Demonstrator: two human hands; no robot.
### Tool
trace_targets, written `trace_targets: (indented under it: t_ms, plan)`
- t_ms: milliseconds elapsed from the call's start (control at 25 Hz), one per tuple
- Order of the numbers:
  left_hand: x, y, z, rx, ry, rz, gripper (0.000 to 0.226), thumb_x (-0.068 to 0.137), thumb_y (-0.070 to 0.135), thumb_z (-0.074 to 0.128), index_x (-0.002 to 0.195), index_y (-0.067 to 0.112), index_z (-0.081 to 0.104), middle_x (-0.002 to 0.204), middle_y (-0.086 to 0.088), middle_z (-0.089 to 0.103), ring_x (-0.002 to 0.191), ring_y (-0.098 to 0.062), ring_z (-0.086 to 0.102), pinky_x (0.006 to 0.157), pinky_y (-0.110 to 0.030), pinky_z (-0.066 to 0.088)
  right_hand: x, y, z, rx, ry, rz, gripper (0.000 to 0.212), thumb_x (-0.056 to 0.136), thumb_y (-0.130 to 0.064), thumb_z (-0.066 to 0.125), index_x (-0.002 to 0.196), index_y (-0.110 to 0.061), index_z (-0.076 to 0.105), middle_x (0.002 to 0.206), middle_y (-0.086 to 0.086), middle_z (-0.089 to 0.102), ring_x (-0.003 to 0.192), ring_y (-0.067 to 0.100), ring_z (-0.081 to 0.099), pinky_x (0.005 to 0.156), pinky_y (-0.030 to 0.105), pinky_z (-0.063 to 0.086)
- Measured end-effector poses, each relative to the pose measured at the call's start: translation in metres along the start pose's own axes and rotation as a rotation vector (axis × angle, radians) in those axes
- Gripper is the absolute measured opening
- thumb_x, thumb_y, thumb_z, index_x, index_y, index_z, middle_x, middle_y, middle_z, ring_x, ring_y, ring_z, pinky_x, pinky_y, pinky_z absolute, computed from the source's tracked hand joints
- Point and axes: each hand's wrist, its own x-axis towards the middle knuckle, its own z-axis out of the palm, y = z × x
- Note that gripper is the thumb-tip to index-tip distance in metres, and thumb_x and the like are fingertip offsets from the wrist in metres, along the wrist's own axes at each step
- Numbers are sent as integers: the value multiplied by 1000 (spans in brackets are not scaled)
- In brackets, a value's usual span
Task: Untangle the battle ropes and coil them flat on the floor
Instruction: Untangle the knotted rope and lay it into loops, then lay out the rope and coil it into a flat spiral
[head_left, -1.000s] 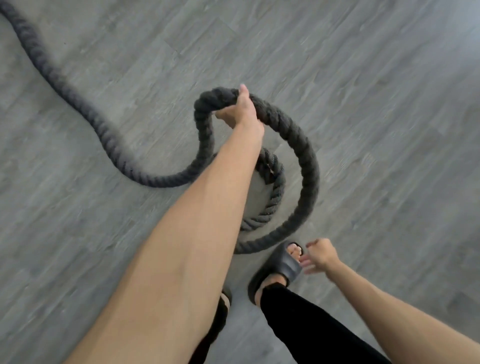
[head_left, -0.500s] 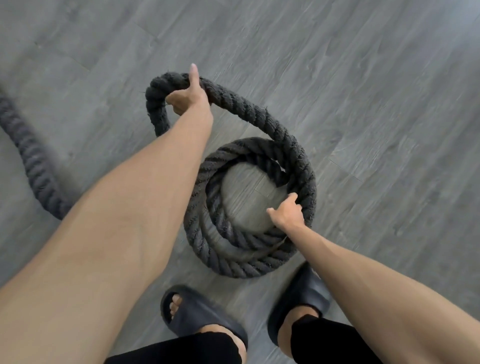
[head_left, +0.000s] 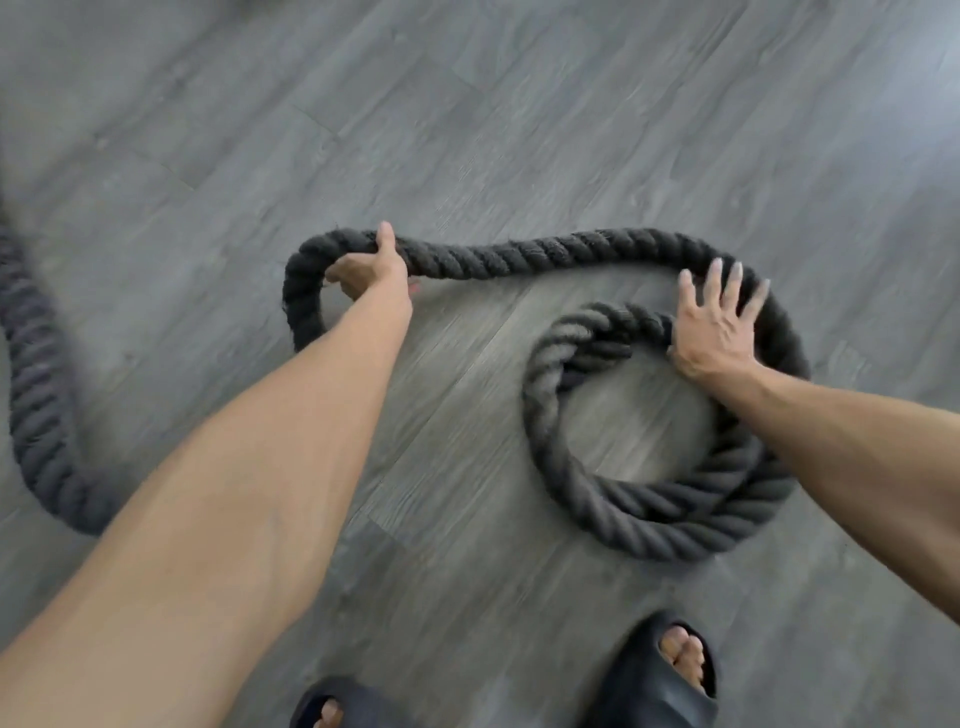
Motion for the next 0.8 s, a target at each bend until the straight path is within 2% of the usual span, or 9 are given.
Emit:
trace_targets:
  t_ms: [80,120,200,280,360,440,520,640,800]
  plan:
    - [3,-2,2,90,-34,-5,95,83,54,69,145,2,19,117,-12,55,92,-34,67,69,-51,61,-4,-22,-16,79,184,-158,61,87,-23,54,143,-2,41,148,29,37,140,47,31,117,64,20]
    - [4,-1,1,141,-67,-19,86,86,56,65,140,4,22,108,-13,58,81,-33,68,63,-51,61,-15,-41,-23,171,195,-207,50,91,-31,48,131,-2,49,134,27,50,127,45,46,108,59,36]
    - [2,8,-3,389,-136,-12,75,90,64,52,125,-1,37,83,-18,69,62,-33,70,61,-46,62,-37,-90,-27,275,14,-183,64,95,-60,43,128,-5,49,121,22,57,112,40,56,93,49,48]
    - [3,9,-9,776,-155,137,82,91,72,37,103,-6,56,68,-17,71,59,-28,70,68,-39,61,-52,-127,-14,227,-134,-115,86,86,-69,57,143,-8,34,128,24,47,115,40,49,90,49,49]
    - [7,8,-21,1074,-54,451,75,91,71,39,97,0,64,84,-18,73,79,-31,70,75,-40,54,-59,-132,0,178,-97,-78,82,87,-48,69,148,-13,26,134,22,38,116,38,42,83,48,52]
    - [12,5,-31,1139,27,878,52,91,53,58,109,3,55,101,-23,67,95,-39,64,79,-46,47,-64,-108,8,146,-21,-62,80,84,-40,72,145,-13,27,132,20,36,115,35,42,80,47,52]
    - [22,2,-31,1199,-34,1212,55,84,39,71,124,10,46,116,-22,56,110,-39,52,89,-52,40,-66,-72,14,128,-14,-30,78,80,-38,73,139,-10,31,125,19,39,112,36,45,80,47,53]
    - [33,-9,-8,1440,-291,1240,69,88,46,64,148,25,35,144,-16,41,135,-36,33,112,-63,14,-71,-7,20,213,-44,23,65,83,-22,69,135,-8,33,125,19,37,112,39,49,82,49,53]
    - [-5,-56,28,1520,-457,1166,51,96,58,42,136,28,48,132,-12,54,125,-34,45,105,-55,30,-80,96,1,85,135,194,57,89,-9,56,141,-9,33,133,23,41,116,44,49,87,57,48]
